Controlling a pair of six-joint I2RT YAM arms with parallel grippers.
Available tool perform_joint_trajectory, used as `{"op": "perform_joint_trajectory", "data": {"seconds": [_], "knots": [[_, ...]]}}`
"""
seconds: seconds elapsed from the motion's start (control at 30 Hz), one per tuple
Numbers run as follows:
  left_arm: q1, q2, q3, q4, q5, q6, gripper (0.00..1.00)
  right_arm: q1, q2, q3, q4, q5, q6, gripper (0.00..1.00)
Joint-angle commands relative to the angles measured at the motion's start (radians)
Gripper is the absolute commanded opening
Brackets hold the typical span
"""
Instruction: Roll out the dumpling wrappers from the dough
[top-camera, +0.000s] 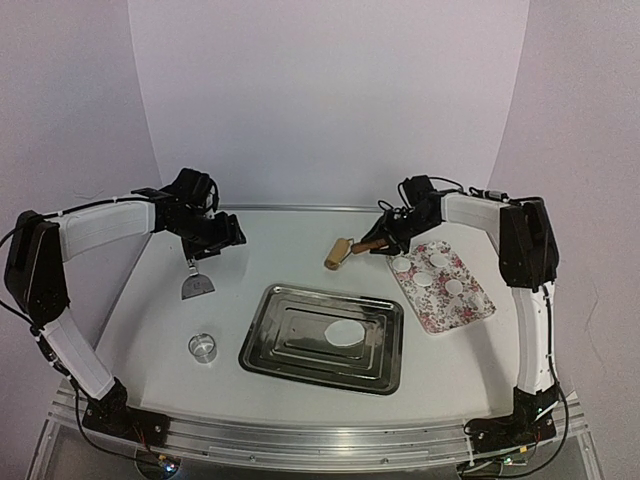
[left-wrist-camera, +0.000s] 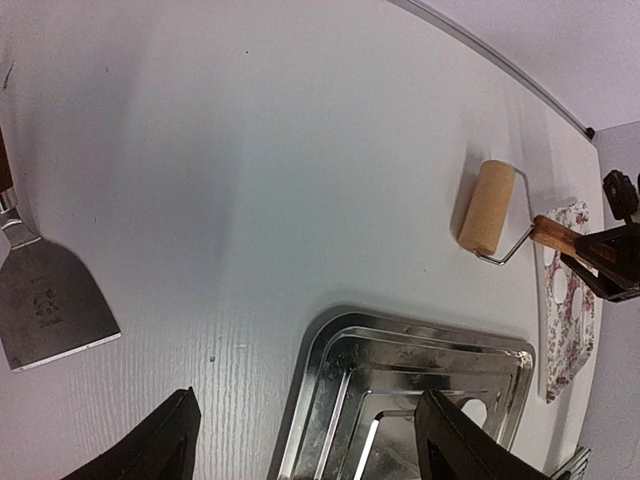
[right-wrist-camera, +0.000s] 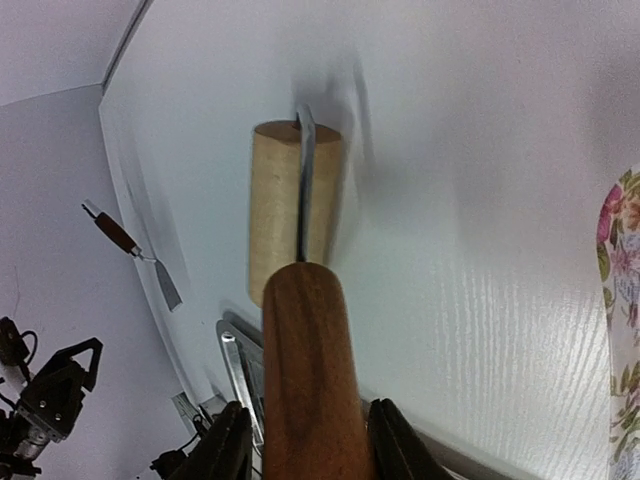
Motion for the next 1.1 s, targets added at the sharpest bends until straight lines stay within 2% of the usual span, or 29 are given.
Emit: {"op": "perform_joint_trajectory", "data": {"seconds": [0.0, 0.27, 0.57, 0.7, 0.9, 1.07], "knots": [[0.007, -0.014, 0.016, -0.011, 0.004, 0.000, 0.75, 0.000, -0.040, -0.070, 0.003, 0.041, -0.072, 0.51], [0.011, -0.008, 0.013, -0.014, 0.008, -0.001, 0.75, 0.006, -0.073, -0.101, -0.072, 0.066, -0.194, 0.66], [0.042, -0.012, 0.002, -0.033, 0.021, -0.034, 0.76, 0.042, -0.164, -0.121, -0.310, 0.334, -0.423, 0.74], [0.067, -0.023, -0.017, -0.033, 0.033, -0.045, 0.76, 0.044, -0.215, -0.162, -0.335, 0.401, -0.470, 0.75], [0.089, -0.077, -0.060, -0.056, 0.043, -0.049, 0.76, 0.044, -0.305, -0.204, -0.339, 0.461, -0.487, 0.76], [0.089, -0.116, -0.164, -0.246, -0.061, -0.121, 0.75, 0.037, -0.393, -0.247, -0.325, 0.491, -0.391, 0.84]]}}
